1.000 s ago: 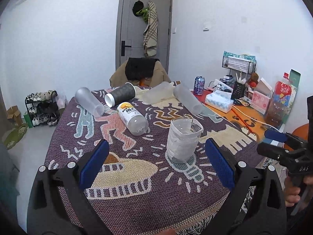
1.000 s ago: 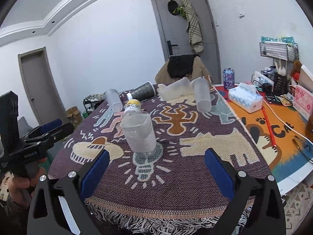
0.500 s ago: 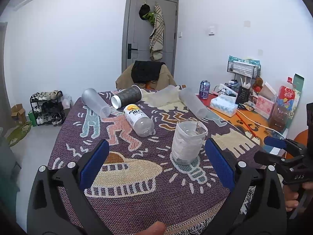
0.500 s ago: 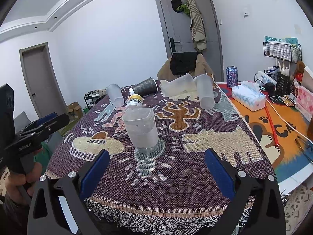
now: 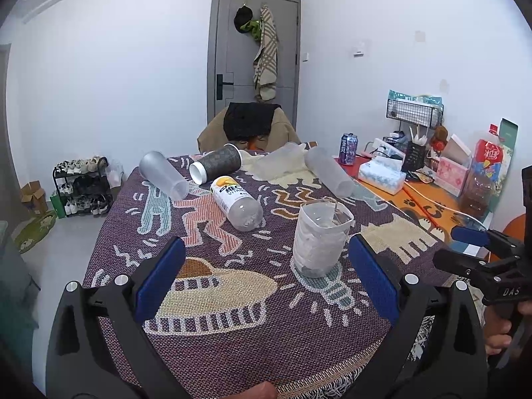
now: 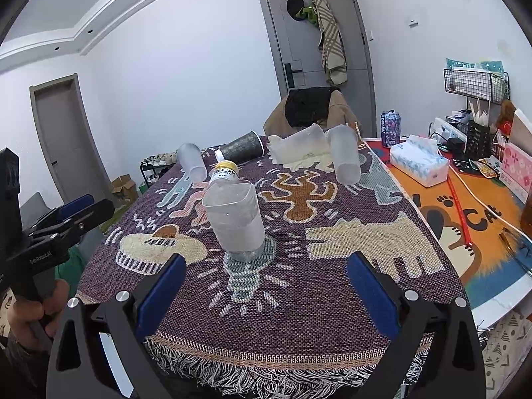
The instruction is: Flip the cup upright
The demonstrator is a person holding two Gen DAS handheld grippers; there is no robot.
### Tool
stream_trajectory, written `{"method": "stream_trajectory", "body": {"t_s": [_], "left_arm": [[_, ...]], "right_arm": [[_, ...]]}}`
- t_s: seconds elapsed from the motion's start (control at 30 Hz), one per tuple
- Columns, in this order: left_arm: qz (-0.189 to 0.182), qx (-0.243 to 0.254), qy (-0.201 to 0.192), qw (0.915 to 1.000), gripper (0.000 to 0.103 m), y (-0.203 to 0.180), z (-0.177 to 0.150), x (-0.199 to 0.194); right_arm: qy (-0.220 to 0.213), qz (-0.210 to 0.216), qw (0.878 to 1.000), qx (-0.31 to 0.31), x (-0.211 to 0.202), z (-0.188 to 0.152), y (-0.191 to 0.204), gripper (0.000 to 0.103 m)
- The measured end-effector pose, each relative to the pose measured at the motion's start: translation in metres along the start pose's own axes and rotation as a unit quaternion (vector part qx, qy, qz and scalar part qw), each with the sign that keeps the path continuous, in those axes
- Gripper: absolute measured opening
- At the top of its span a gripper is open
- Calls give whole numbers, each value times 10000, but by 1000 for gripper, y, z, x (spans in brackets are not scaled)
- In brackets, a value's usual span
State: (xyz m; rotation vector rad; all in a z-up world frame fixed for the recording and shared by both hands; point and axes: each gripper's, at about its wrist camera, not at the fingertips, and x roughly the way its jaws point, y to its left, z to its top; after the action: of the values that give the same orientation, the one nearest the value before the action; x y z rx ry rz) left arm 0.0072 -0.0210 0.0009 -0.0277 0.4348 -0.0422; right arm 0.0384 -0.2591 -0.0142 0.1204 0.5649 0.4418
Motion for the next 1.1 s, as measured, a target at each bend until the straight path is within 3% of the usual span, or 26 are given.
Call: {"method": "stream_trajectory", "body": {"t_s": [1.1], "left_arm": [[2,-83,-42,10000,97,-1,1,0]], "right_arm": [[-34,-69,10000,-34,3,-2,2,95]]}}
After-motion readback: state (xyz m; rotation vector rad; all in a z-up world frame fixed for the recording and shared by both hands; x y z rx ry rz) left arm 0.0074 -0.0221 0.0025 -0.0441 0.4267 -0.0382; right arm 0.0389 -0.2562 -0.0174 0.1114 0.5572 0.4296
